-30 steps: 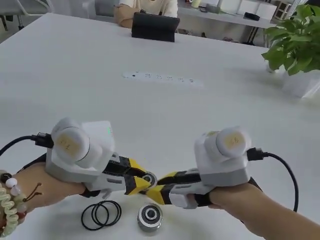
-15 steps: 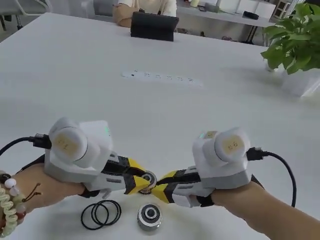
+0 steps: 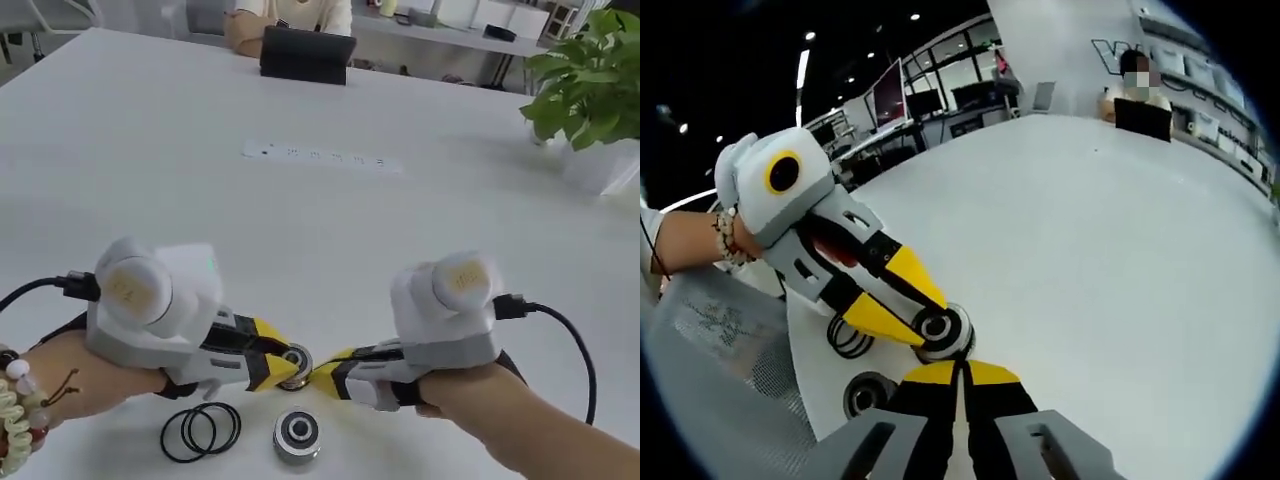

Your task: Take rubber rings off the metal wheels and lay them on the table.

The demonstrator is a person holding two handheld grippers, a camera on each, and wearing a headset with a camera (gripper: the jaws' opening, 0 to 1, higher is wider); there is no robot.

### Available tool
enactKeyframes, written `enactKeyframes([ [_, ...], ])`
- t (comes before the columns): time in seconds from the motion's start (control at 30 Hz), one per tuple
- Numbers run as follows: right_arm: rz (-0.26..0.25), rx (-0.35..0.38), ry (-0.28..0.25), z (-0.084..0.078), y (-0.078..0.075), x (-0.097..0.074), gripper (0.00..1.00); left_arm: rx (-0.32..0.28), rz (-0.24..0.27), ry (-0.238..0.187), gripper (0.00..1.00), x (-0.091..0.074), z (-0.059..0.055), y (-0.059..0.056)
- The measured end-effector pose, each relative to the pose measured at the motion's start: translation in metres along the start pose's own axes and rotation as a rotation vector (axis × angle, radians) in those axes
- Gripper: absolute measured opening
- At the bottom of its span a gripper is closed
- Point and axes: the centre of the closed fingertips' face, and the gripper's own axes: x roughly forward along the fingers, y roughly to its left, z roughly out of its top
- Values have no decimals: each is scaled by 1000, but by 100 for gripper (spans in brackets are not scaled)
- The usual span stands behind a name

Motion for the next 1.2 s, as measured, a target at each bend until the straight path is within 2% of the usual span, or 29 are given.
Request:
enactKeyframes([
  [0.1, 0, 37, -2, 0, -1, -1, 0, 1, 0, 0, 7, 0, 0, 0],
  [0.27, -13, 60, -7, 1, -2, -2, 0, 2, 2, 1, 7, 0, 0, 0],
  [0.73, -8, 138, -34, 5, -5, -5, 0, 5, 6, 3, 7, 0, 0, 1],
  [0.77, -8, 152, -48, 7, -5, -7, 0, 5, 5, 3, 7, 0, 0, 1],
  [0.8, 6, 195, -85, 14, -5, -9, 0, 5, 5, 3, 7, 0, 0, 1],
  [0.87, 20, 220, -92, 16, -4, -10, 0, 4, 8, 3, 7, 0, 1, 1],
  [0.9, 5, 191, -78, 13, -5, -9, 0, 4, 5, 3, 7, 0, 1, 0],
  [1.03, 17, 198, -83, 15, -2, -9, 0, 6, 6, 5, 7, 1, 1, 0],
  [1.2, -6, 139, -72, 17, 1, -9, 0, 20, 13, 17, 7, 2, 1, 1],
])
